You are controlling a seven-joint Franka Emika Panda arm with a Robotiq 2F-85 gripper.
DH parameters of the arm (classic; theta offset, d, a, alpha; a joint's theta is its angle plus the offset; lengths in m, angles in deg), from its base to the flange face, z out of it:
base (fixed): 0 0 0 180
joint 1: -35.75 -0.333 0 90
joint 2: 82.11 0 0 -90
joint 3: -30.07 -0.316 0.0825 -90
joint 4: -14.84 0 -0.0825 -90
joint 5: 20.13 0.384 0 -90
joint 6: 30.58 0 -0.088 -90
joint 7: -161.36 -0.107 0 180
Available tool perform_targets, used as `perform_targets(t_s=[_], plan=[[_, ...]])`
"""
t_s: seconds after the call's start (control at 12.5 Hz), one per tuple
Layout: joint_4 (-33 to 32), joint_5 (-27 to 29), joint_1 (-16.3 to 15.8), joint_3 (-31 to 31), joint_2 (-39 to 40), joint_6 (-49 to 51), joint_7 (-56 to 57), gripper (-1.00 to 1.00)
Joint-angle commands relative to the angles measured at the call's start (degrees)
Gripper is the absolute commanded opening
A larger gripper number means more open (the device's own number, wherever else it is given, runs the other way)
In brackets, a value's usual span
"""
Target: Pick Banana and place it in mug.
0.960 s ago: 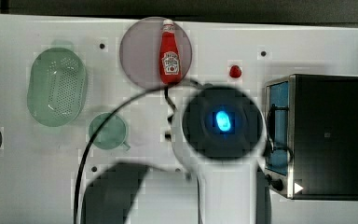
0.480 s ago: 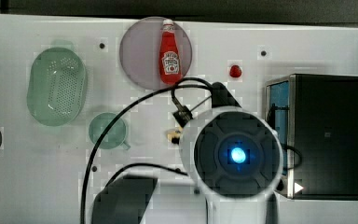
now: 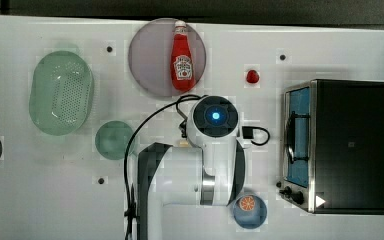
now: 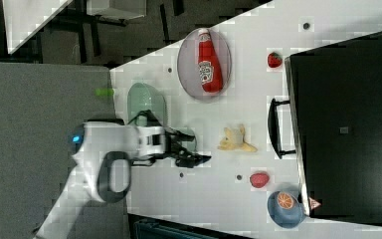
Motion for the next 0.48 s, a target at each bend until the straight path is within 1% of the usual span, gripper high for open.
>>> perform_targets(t_s=[0.08,0.32,0.48], plan=[[-3.54,0.76,0.93,0.4,0.87,-9.91,11.83,1.0],[-5.48,0.76,0.93,0.4,7.13,-19.34,17.74,1.0],[-6.08,0.76,0.91,0.3,11.08,-24.56,17.92,1.0]])
